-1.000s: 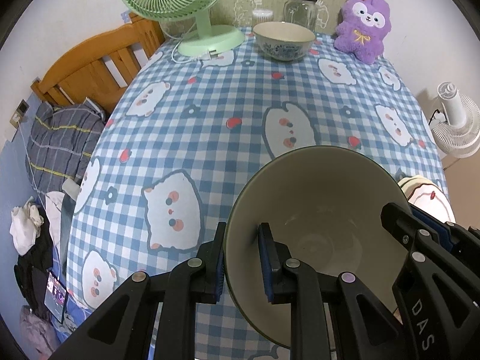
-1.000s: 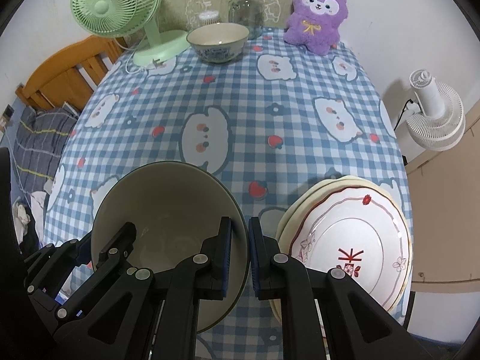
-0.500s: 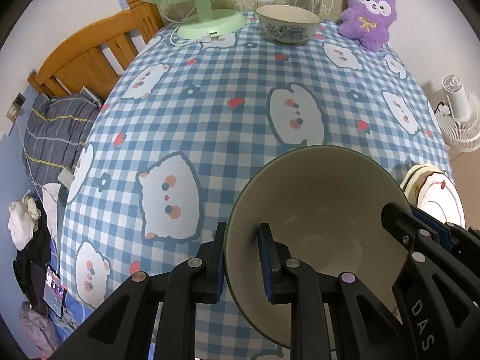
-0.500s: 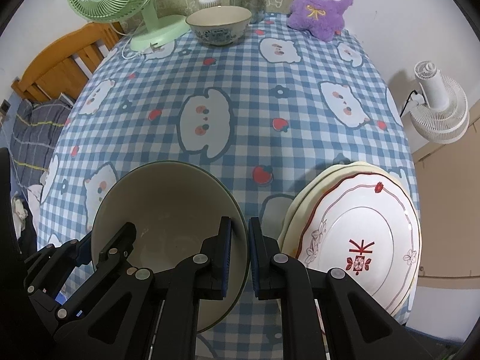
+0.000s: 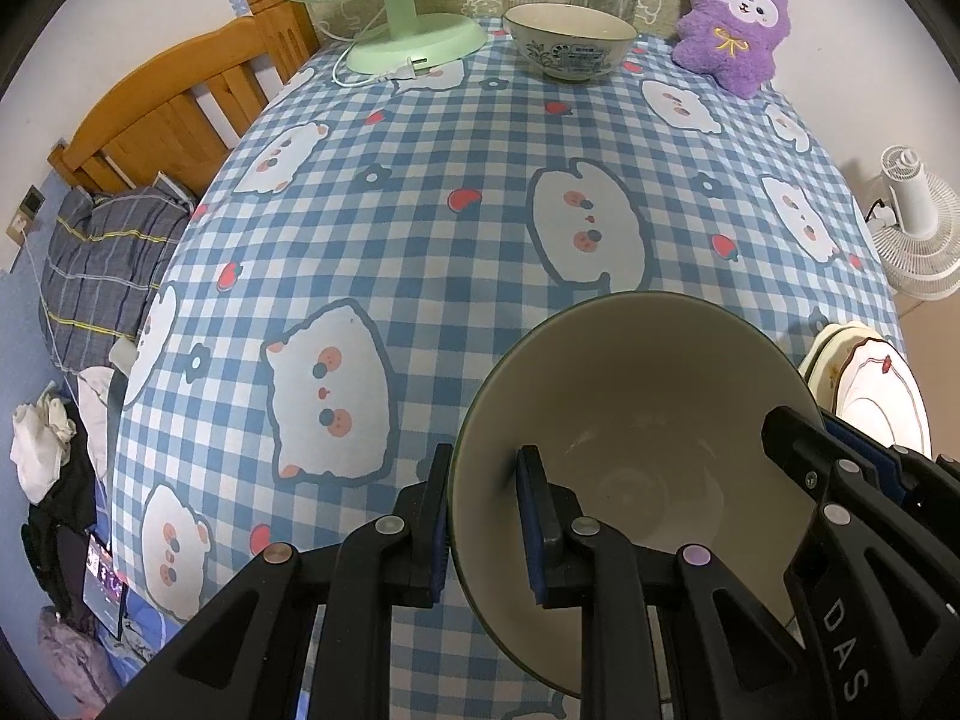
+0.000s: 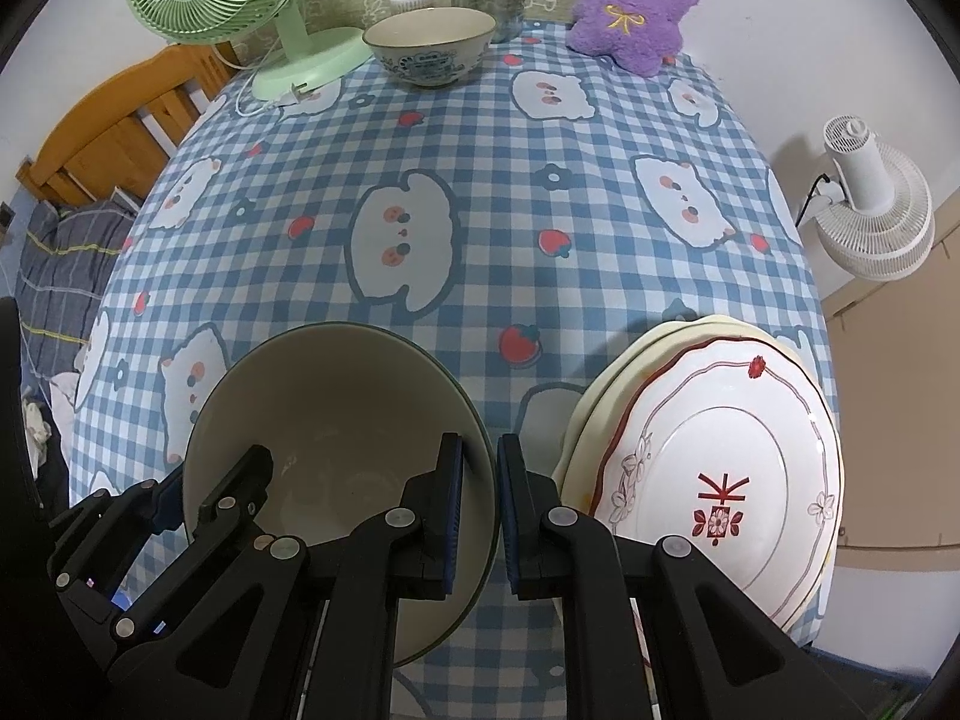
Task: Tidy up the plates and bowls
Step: 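Lower the plain beige bowl near the plate stack and open both tools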
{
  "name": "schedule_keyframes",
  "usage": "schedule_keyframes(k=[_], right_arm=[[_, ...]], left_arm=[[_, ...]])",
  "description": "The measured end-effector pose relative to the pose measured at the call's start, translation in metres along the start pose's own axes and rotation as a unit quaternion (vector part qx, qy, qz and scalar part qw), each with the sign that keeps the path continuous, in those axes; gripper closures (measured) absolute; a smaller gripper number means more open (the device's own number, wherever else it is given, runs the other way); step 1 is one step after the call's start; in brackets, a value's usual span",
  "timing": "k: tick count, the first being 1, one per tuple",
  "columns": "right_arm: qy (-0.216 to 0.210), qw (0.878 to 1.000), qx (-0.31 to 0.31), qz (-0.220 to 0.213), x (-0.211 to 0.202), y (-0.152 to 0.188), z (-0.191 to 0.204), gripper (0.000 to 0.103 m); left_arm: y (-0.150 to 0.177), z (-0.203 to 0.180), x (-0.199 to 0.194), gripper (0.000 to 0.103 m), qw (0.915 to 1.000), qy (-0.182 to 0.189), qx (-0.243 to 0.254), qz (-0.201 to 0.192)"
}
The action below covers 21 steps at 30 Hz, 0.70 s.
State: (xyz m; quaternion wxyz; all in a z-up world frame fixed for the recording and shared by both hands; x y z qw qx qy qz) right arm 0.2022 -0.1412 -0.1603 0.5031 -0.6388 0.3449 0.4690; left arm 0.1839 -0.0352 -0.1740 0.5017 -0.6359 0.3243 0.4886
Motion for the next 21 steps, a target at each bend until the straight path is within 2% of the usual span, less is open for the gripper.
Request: schedule_keyframes(k=[5,7,8,9,10,12,13,21], right_arm=[[-0.002,1.0,0.0,0.0,0.0,0.001,0.001,0.088],[-0.011,1.0,0.003,0.001,0.0,0.002,0.001,0.085],[-0.02,1.0,0.005,-0.001,0.0,0.002,0.001,0.083],[-0.025,1.0,0.005,-0.002,0.0,0.002,0.001,0.074],[-0.028,1.0,0.006,-0.004,-0.001,0.003,0.002,0.056],[-0.018,1.0,0.012,-0.021,-0.007,0.003,0.0,0.035],[-0.019,0.999,0.011,-0.027,-0.009,0.002,0.001,0.032],[-0.022,0.999,0.019,-0.027,-0.013,-0.002,-0.001,0.031]], left_arm=[[0.001,0.0,0.001,0.08,1.0,0.004,-0.001,0.002],[0.002,-0.002,0.0,0.07,1.0,0.003,0.0,-0.001],[0.002,-0.002,-0.001,0.068,1.0,0.003,0.001,-0.003],[0.002,-0.004,-0.002,0.065,1.0,0.004,0.002,-0.004],[0.003,-0.003,-0.002,0.062,1.0,0.006,0.002,-0.005],[0.003,-0.003,-0.004,0.056,0.9999,0.005,0.004,-0.008],[0.003,-0.002,-0.005,0.05,0.9999,0.004,0.003,-0.01],[-0.002,-0.003,-0.012,0.037,0.9996,0.013,0.015,-0.019]])
Point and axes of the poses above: each gripper's, at about its wrist camera, not at the fingertips, and x roughly the way its jaws point, z to its left, y to its underside, the point moved 6 cm from there along x, roughly the way its jaws point, and after that the axes turned 9 degrees about -x, right-handed, at the moved point
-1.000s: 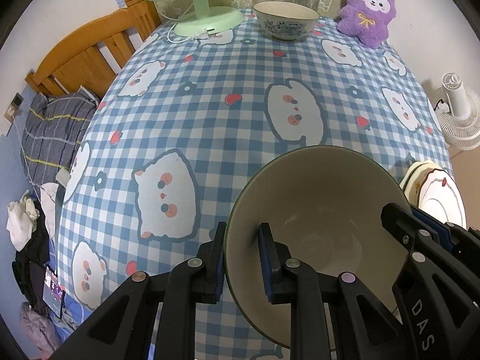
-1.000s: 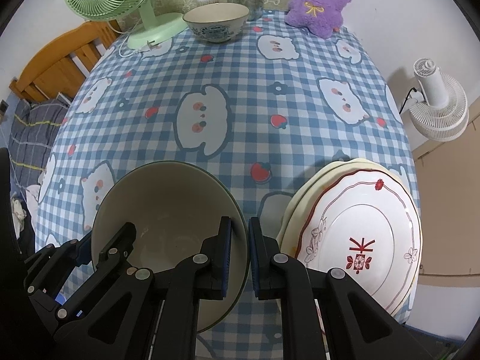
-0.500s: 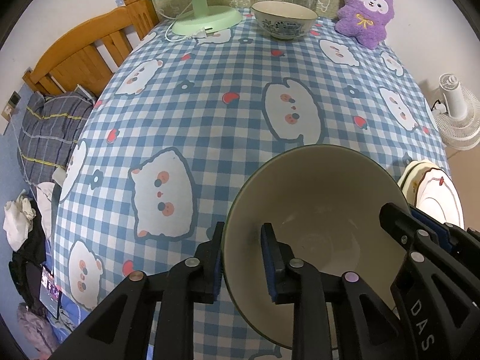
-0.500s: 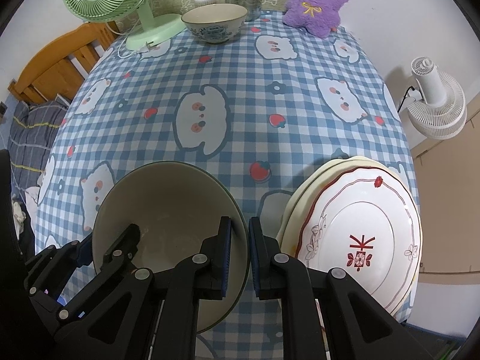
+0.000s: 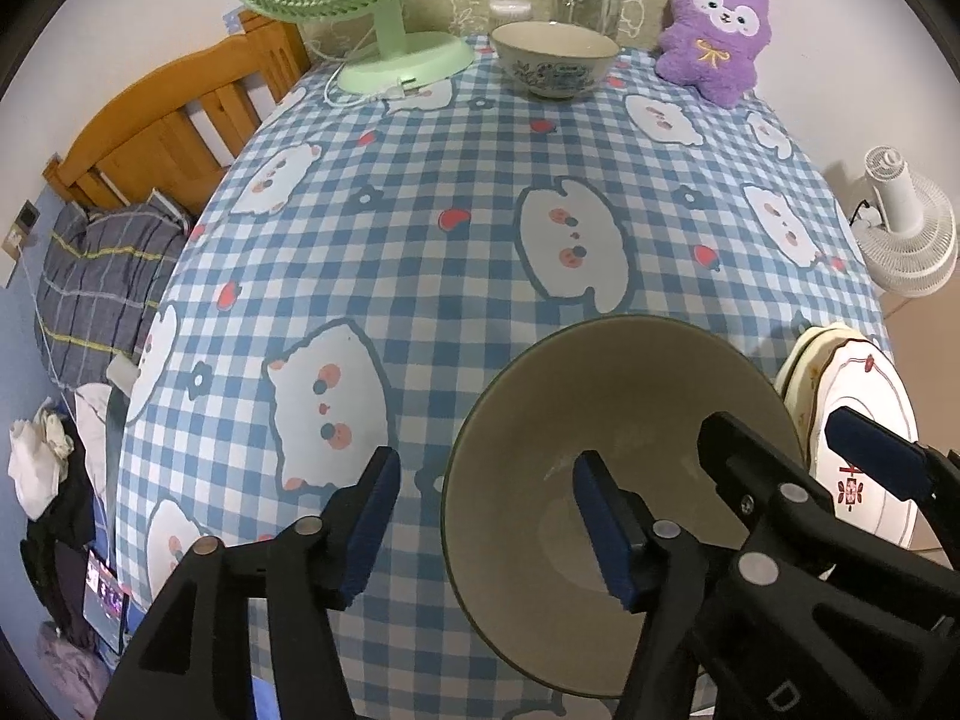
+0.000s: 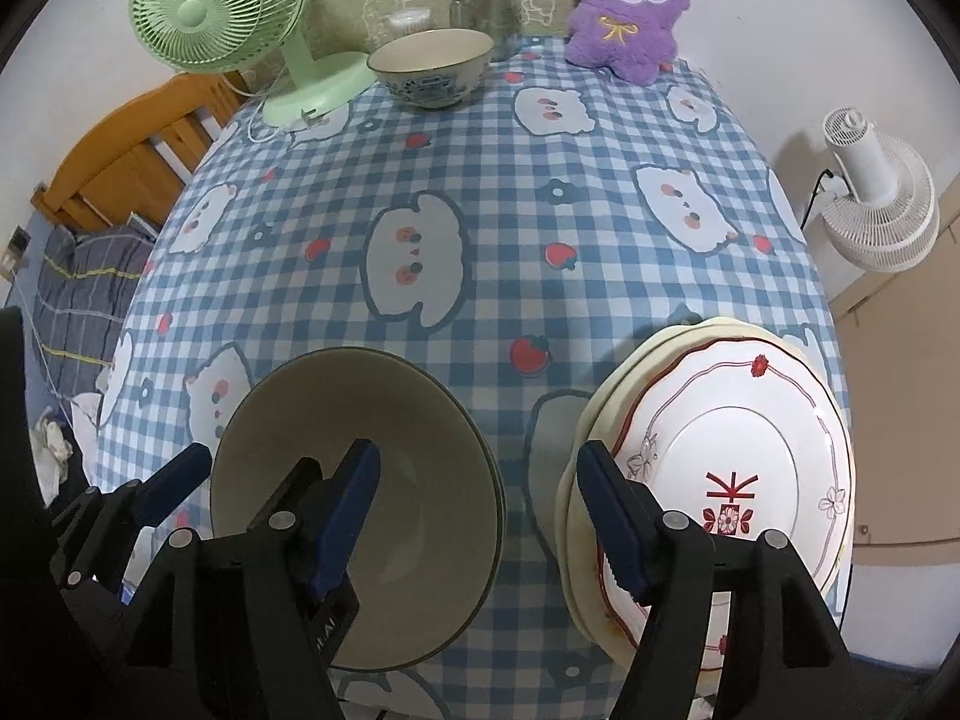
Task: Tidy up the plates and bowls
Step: 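Lower the plain beige bowl near the plate stack and open both tools, then withdraw both tools toward the patterned bowl by the jar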
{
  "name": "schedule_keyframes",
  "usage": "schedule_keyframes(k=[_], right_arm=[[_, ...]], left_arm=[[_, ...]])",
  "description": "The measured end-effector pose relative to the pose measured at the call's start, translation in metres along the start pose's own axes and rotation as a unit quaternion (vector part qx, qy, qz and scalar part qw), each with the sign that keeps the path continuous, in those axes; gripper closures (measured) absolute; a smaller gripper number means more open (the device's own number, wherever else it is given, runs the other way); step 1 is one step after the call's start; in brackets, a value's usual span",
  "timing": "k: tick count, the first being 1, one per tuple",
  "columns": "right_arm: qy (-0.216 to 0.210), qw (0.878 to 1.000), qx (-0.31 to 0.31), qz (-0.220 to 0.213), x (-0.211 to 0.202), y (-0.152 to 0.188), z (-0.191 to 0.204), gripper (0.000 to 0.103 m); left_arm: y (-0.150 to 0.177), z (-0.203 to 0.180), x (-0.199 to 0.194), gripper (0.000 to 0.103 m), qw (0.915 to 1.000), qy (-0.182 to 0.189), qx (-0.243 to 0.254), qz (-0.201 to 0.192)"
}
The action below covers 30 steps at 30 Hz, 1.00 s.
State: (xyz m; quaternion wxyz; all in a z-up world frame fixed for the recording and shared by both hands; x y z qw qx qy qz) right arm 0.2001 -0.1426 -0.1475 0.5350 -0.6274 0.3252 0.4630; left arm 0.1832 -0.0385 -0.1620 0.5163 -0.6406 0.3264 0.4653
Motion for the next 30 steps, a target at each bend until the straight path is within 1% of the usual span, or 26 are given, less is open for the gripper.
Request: schedule_keyframes(k=[3,6,11,15,22,30], right_arm=[[0.001,1.0,0.0,-0.005,-0.004,-0.005,-0.001,0.03],[0.003,1.0,0.002,-0.013,-0.01,-0.012,-0.001,0.029],[0.008,0.999,0.009,-0.033,-0.023,-0.029,0.0,0.028],[0.011,0.998,0.013,-0.053,-0.035,-0.045,0.0,0.024],[0.017,0.997,0.015,-0.08,-0.054,-0.069,0.0,0.022],[0.027,0.994,0.016,-0.108,-0.071,-0.094,-0.001,0.018]], left_arm=[[-0.005,-0.003,-0.005,0.032,0.9999,0.006,0.009,-0.007],[-0.012,-0.003,-0.01,0.03,0.9997,0.01,0.015,-0.014],[-0.031,-0.003,-0.02,0.029,0.9992,0.016,0.023,-0.031],[-0.046,-0.003,-0.031,0.027,0.9984,0.021,0.027,-0.046],[-0.073,-0.004,-0.049,0.025,0.9965,0.025,0.031,-0.074],[-0.1,-0.006,-0.063,0.025,0.9936,0.034,0.042,-0.099]])
Point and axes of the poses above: each gripper's, at about its wrist camera, not at the fingertips, and x roughly the way its jaws point, z to its left, y to its underside, the point moved 6 cm from there along x, roughly the way its jaws point, and after that the axes turned 9 degrees about -x, right-handed, at the moved point
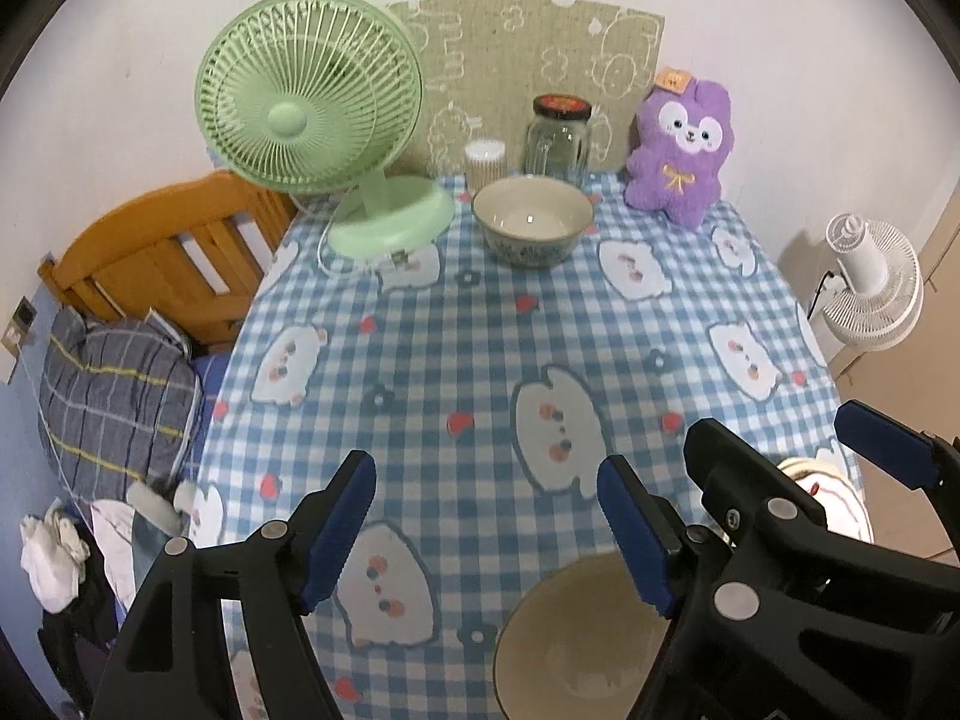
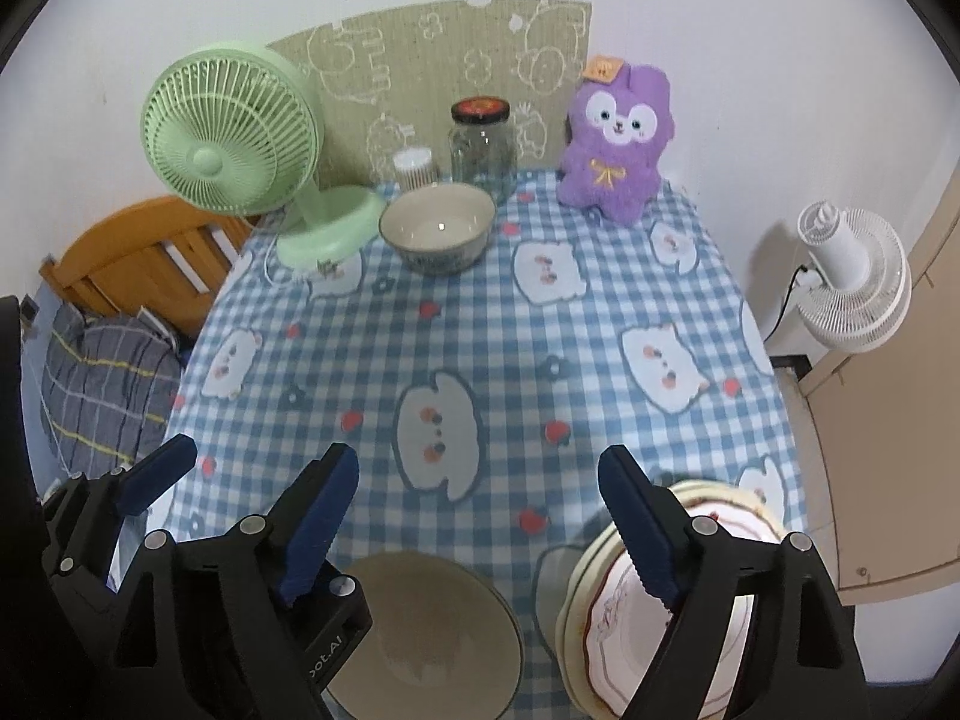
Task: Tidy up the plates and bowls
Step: 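Withdraw both tools toward the patterned bowl by the jar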
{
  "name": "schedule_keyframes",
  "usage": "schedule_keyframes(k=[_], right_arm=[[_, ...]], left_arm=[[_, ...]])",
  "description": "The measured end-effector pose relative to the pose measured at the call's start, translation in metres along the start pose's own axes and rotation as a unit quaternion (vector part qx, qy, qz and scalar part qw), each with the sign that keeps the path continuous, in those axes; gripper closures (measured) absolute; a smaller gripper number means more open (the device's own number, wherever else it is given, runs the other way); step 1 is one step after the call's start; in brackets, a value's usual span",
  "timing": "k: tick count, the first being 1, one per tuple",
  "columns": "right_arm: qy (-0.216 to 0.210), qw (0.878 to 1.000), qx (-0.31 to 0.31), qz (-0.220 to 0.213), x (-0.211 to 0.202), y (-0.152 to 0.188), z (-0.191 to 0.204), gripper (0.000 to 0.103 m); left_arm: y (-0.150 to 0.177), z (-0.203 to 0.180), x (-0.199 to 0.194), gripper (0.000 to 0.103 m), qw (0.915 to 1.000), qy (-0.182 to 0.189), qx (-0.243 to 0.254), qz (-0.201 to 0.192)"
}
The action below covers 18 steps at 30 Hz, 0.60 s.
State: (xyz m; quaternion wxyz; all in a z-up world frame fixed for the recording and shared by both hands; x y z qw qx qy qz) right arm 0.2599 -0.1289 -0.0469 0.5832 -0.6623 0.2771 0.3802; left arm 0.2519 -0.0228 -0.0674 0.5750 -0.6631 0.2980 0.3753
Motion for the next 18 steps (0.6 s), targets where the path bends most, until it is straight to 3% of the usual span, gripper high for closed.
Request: schedule_keyframes(k=[18], right_arm=[[0.05,0.997,0.026,-0.055,-0.014,-0.066,0.018,0.015]], left_arm=[[-0.071,0.022,-0.007,0.016,0.998,0.03,0.014,-0.054]])
Point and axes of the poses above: each gripper's, at about its wrist camera, not at the fingertips, and x roughly the way its jaws point, z to its left, y to its underside, the point moved 6 cm from there along x, roughly the way its jaws point, and after that the axes turned 9 degrees about -x, right-handed, at the moved point
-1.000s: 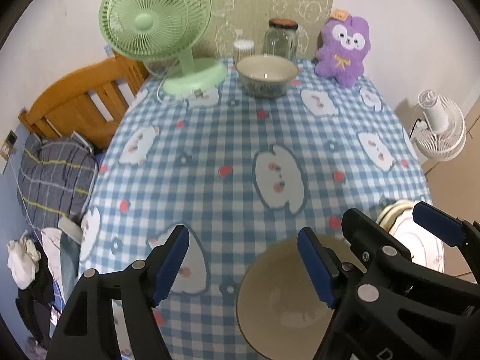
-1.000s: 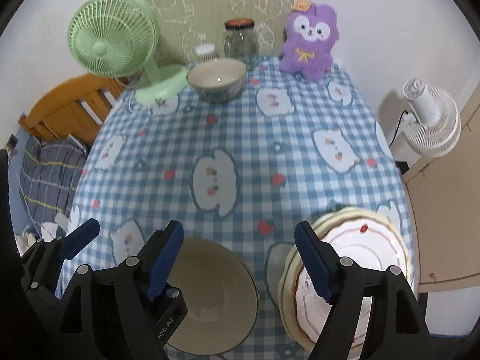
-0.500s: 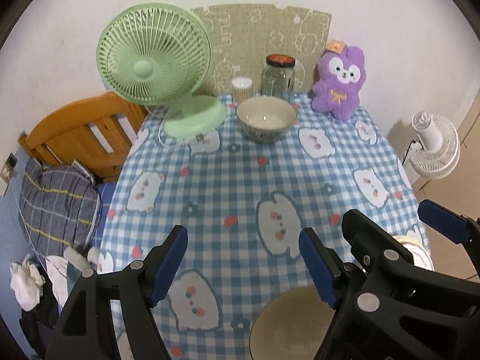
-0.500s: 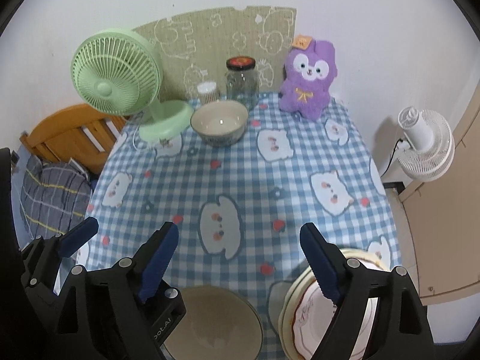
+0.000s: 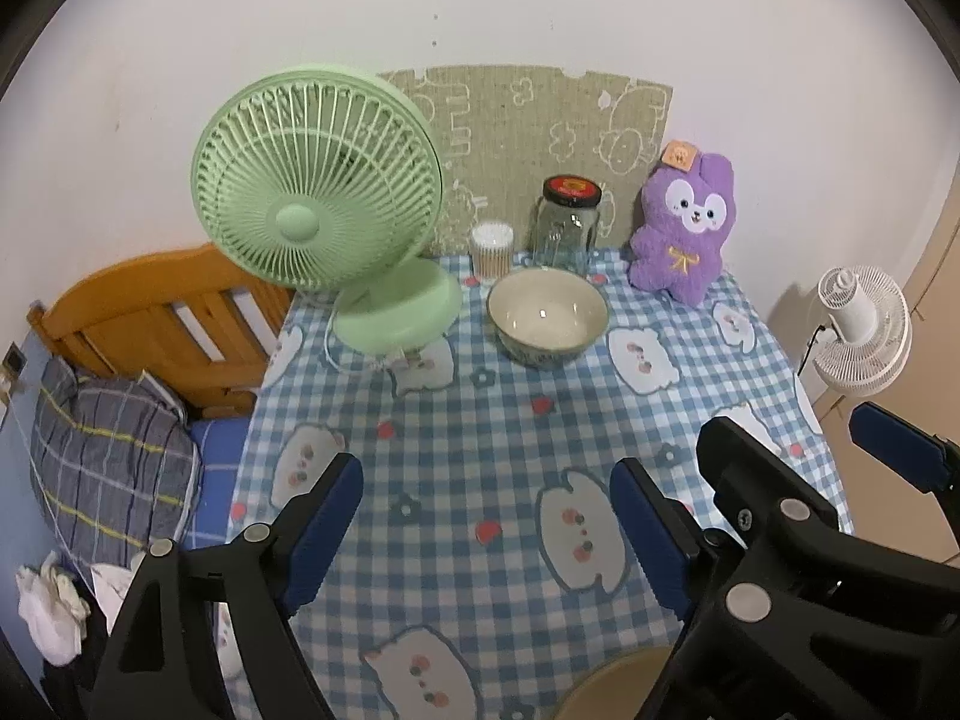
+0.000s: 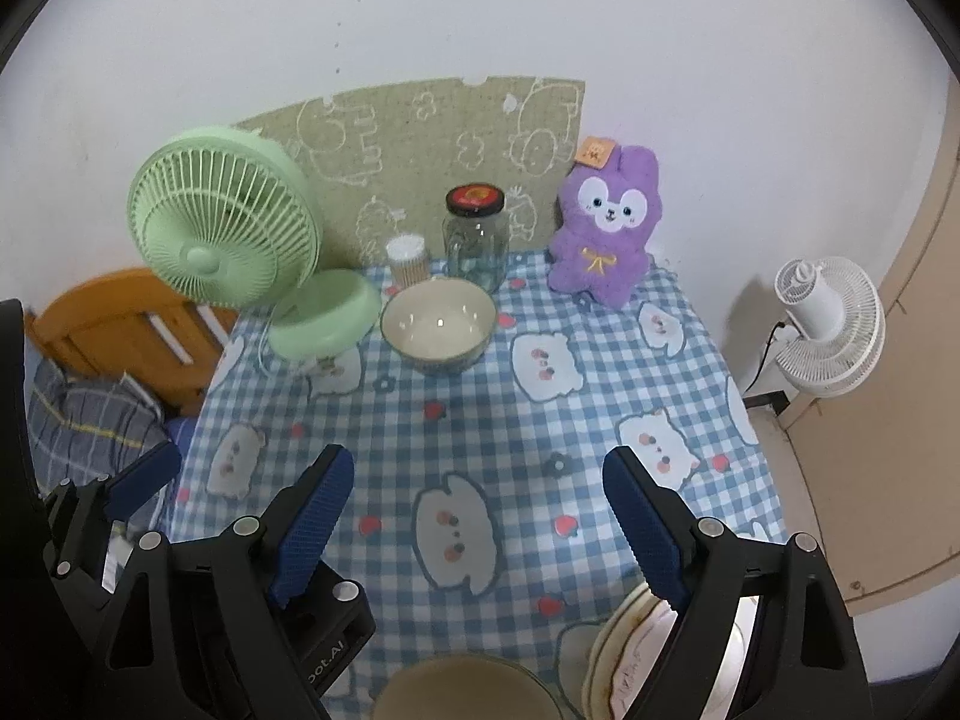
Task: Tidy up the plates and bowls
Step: 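Withdraw both tools toward the patterned bowl by the jar, then reach both tools to the patterned bowl beside the glass jar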
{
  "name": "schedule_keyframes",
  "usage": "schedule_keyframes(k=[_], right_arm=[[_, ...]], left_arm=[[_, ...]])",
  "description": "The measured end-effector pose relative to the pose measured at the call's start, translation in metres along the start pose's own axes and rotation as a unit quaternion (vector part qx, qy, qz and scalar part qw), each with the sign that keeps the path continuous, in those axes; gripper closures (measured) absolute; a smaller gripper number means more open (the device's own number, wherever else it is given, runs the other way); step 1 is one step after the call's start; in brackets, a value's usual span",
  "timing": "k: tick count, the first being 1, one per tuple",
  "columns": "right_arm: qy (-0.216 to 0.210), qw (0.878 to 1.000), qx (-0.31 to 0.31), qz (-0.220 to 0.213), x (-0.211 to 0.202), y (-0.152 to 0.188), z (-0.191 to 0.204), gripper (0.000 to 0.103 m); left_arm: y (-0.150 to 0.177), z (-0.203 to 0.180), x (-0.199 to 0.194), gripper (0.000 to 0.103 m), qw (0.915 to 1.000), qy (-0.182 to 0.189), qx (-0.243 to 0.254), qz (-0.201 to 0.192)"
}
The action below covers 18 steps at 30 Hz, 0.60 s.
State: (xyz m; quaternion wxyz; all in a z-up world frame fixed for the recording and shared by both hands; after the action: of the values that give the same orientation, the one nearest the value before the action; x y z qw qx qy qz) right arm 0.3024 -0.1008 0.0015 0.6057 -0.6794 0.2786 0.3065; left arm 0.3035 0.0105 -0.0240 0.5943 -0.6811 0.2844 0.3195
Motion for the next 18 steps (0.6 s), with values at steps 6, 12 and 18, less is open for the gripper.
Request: schedule_keyframes(k=[6,12,18], right_arm=[[0.011,1.0,0.011,-0.01,0.005,-0.018,0.0,0.015],[0.012,1.0,0.002,-0.014,0.019,-0.034,-0.003,0.015],[0.008,1.0,-0.009,-0.015,0.04,-0.043,-0.013,0.015]], left_arm=[[-0.02,-0.001,0.004,0.013,0.9997,0.002,0.018,-0.014],[-0.034,-0.003,0.015,0.01,0.9997,0.005,0.014,-0.02],[-0.041,-0.014,0.033,0.01,0.9998,0.002,0.006,-0.021]])
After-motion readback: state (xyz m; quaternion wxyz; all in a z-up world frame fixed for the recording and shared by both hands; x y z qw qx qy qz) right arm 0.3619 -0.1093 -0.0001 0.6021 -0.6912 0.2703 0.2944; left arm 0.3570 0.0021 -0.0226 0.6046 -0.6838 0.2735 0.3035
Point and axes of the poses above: each gripper's, at about its wrist camera, not at the fingertips, and x roughly the way its jaws point, z to its left, y to its underside, the point moved 6 cm from there along x, roughly the way its jaws point, and after that the axes turned 9 degrees about -x, right-handed, at the moved point
